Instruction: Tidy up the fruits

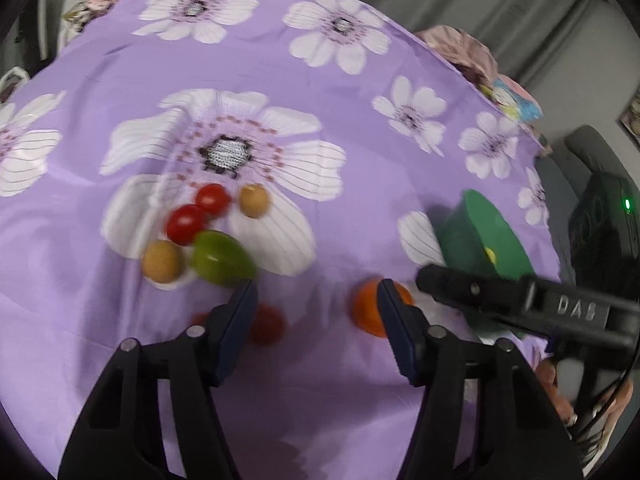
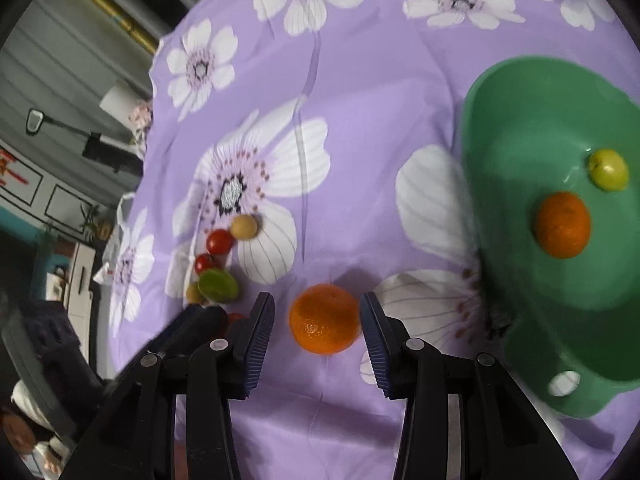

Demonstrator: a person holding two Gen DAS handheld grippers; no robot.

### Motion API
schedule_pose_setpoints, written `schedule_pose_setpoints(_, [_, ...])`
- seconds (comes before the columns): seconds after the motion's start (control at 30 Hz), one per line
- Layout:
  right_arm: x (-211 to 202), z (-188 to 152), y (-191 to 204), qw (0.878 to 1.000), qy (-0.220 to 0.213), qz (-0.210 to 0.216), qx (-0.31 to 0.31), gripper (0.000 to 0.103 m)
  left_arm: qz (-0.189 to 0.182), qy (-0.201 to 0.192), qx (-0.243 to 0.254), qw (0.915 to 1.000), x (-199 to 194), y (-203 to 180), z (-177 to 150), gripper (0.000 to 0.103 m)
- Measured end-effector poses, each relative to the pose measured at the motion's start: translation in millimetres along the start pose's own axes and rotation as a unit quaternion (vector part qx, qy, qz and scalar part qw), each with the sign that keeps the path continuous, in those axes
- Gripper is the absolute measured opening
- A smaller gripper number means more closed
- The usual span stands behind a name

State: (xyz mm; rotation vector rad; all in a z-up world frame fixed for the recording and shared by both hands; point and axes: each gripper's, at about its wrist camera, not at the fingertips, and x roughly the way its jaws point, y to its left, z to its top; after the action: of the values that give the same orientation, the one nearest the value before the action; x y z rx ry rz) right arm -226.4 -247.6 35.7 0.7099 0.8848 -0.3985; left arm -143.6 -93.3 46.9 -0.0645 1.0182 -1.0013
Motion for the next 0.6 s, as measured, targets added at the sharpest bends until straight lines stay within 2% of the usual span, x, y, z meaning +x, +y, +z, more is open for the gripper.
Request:
schedule_pose_setpoints(0.1, [-2, 1, 0, 1.0, -0.002, 0.015, 0.0, 0.045, -0.02, 0.011, 0.017, 0.9996, 7, -13, -5, 0.057])
schedule_pose_setpoints(0.33, [10, 3, -4, 1.0, 0.01, 0.007, 0.012, 0.045, -0.048, 0.055, 0.043, 0.9964, 38, -38, -16, 0.055])
schedule_pose_setpoints(0.6, [23, 2, -5, 0.999, 0.031, -0.006, 0.014, 0.045, -0.042, 0.068, 0.03, 0.9964, 53, -35, -17, 0.054])
